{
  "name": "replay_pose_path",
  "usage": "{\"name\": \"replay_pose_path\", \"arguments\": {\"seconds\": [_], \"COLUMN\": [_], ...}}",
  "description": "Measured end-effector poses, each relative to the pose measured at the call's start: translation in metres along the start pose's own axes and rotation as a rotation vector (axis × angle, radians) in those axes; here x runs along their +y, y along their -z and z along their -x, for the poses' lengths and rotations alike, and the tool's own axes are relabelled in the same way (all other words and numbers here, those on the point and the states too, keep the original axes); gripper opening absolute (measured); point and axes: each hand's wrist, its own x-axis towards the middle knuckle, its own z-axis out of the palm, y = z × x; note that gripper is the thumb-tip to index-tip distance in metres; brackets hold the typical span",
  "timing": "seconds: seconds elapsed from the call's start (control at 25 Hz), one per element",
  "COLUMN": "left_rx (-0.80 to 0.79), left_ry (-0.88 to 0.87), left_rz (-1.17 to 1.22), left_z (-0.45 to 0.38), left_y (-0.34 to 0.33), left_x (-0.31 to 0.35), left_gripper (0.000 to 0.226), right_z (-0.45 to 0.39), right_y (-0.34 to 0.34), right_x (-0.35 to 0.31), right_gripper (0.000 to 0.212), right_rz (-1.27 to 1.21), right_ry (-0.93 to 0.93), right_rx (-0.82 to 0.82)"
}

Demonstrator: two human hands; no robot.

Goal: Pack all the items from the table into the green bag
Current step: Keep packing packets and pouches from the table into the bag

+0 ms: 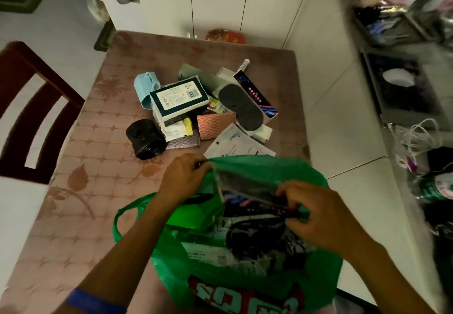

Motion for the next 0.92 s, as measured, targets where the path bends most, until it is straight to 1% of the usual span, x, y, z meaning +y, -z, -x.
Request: {"name": "replay_pose_path", "arguments": {"seconds": [0.12, 0.16, 0.2, 0.24, 0.28, 0.32, 0.36, 0.4, 0.44, 0.48, 0.52, 0.56, 0.64, 0.68, 0.72, 0.76, 0.8, 0.84, 0.88, 0.92], "left_rx": [0.001, -0.019, -0.058, -0.107, -0.16, -0.201, -0.229, -0.241, -0.245, -0.249, -0.254, -0.258, -0.248, -0.236, -0.223, -0.215, -0.207, -0.203, -0.204, -0.206], "left_ry": [-0.053, -0.082, -0.113, -0.141, -0.165, -0.181, -0.19, -0.198, -0.202, -0.201, -0.197, -0.191, -0.198, -0.198, -0.197, -0.195, -0.191, -0.188, -0.186, -0.183], "left_rz": [-0.026, -0.029, -0.025, -0.012, 0.003, 0.017, 0.024, 0.026, 0.012, -0.011, -0.032, -0.043, -0.052, -0.051, -0.041, -0.026, -0.016, -0.012, -0.01, -0.008], "left_z": [0.002, 0.003, 0.006, 0.009, 0.013, 0.017, 0.019, 0.021, 0.022, 0.022, 0.022, 0.022, 0.024, 0.025, 0.024, 0.025, 0.025, 0.026, 0.026, 0.026], "left_y": [-0.001, -0.001, -0.001, 0.0, 0.001, 0.001, 0.001, 0.0, 0.0, -0.001, -0.002, -0.003, -0.005, -0.006, -0.008, -0.009, -0.01, -0.011, -0.012, -0.012], "left_x": [0.003, 0.002, 0.001, -0.001, -0.002, -0.003, -0.004, -0.005, -0.006, -0.007, -0.008, -0.009, -0.008, -0.008, -0.008, -0.009, -0.009, -0.008, -0.007, -0.007], "left_gripper": [0.023, 0.022, 0.021, 0.019, 0.017, 0.016, 0.018, 0.023, 0.027, 0.029, 0.028, 0.026, 0.027, 0.026, 0.023, 0.019, 0.017, 0.017, 0.017, 0.016], "right_z": [0.012, 0.011, 0.008, 0.003, -0.003, -0.013, -0.027, -0.047, -0.073, -0.101, -0.127, -0.148, -0.173, -0.176, -0.176, -0.174, -0.173, -0.17, -0.168, -0.167], "right_y": [-0.032, -0.037, -0.037, -0.032, -0.023, -0.014, -0.008, -0.004, -0.004, -0.008, -0.019, -0.032, -0.071, -0.091, -0.109, -0.123, -0.133, -0.14, -0.143, -0.143], "right_x": [0.018, 0.021, 0.021, 0.016, 0.008, -0.002, -0.005, -0.003, 0.004, 0.015, 0.036, 0.058, 0.104, 0.119, 0.129, 0.134, 0.132, 0.128, 0.126, 0.125], "right_gripper": [0.015, 0.02, 0.033, 0.042, 0.043, 0.037, 0.029, 0.022, 0.017, 0.015, 0.014, 0.015, 0.035, 0.052, 0.069, 0.081, 0.086, 0.086, 0.078, 0.064], "right_rz": [0.061, 0.088, 0.114, 0.088, 0.003, -0.11, -0.19, -0.224, -0.213, -0.191, -0.173, -0.178, -0.303, -0.351, -0.345, -0.32, -0.312, -0.324, -0.35, -0.399], "right_ry": [-0.117, -0.143, -0.181, -0.207, -0.218, -0.225, -0.236, -0.251, -0.276, -0.329, -0.428, -0.571, -0.889, -0.991, -1.026, -1.004, -0.969, -0.956, -0.967, -0.982], "right_rx": [-0.391, -0.499, -0.602, -0.636, -0.588, -0.475, -0.312, -0.143, -0.017, 0.053, 0.067, 0.041, -0.033, -0.031, -0.01, 0.022, 0.051, 0.077, 0.09, 0.073]}}
